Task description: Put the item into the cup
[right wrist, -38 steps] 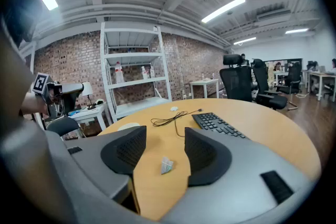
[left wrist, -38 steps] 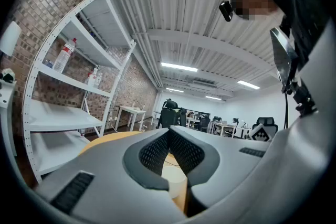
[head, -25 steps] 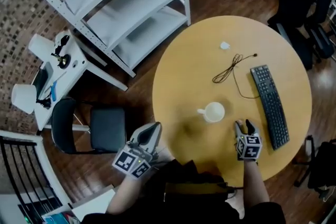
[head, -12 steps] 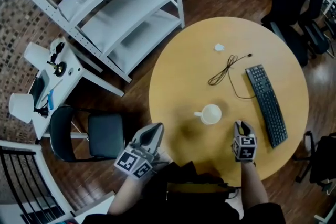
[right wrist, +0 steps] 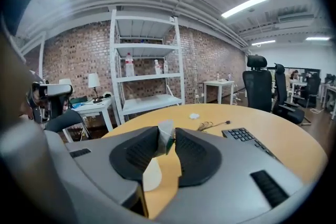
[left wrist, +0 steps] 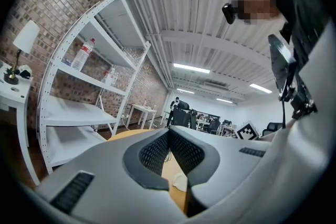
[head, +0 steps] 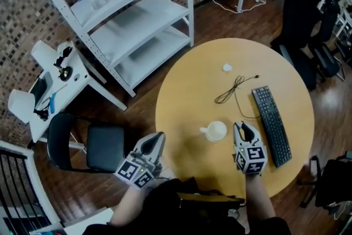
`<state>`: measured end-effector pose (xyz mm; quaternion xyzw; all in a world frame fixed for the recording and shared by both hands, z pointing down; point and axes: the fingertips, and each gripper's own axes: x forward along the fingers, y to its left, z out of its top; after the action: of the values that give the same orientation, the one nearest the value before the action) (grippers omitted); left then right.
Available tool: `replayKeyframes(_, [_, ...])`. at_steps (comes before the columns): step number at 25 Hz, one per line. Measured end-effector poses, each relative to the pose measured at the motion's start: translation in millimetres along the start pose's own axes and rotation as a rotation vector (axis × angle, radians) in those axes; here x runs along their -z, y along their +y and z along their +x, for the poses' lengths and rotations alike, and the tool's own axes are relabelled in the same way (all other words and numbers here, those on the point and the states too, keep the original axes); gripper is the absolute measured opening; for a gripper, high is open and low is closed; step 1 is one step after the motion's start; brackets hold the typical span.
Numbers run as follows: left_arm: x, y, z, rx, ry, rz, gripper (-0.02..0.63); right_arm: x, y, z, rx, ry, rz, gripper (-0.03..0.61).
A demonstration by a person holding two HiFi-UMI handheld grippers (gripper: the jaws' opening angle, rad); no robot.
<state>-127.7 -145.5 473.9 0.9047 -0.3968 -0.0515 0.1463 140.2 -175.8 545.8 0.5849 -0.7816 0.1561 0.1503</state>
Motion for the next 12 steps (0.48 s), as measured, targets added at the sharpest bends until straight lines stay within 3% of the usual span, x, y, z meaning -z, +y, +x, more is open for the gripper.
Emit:
replayKeyframes(7, [-5.8, 12.4, -20.2, -0.054, -0.023, 0.003, -0.006, 0.6, 47.7, 22.9, -0.102, 0.019, -0.069, 0.089])
replayKeyframes(11, [-6.4, 21.4, -35.6, -0.081, -0.026, 0.003, -0.006, 19.2, 55.9, 32.6, -0.103, 0.077, -0.073, 0.196])
replayKeyframes(12, [-6.8, 24.1, -39.2, -0.087, -0.028, 0.003, -0.006, 20.9, 56.5, 33.6, -0.100, 0.077, -0.069, 0.196])
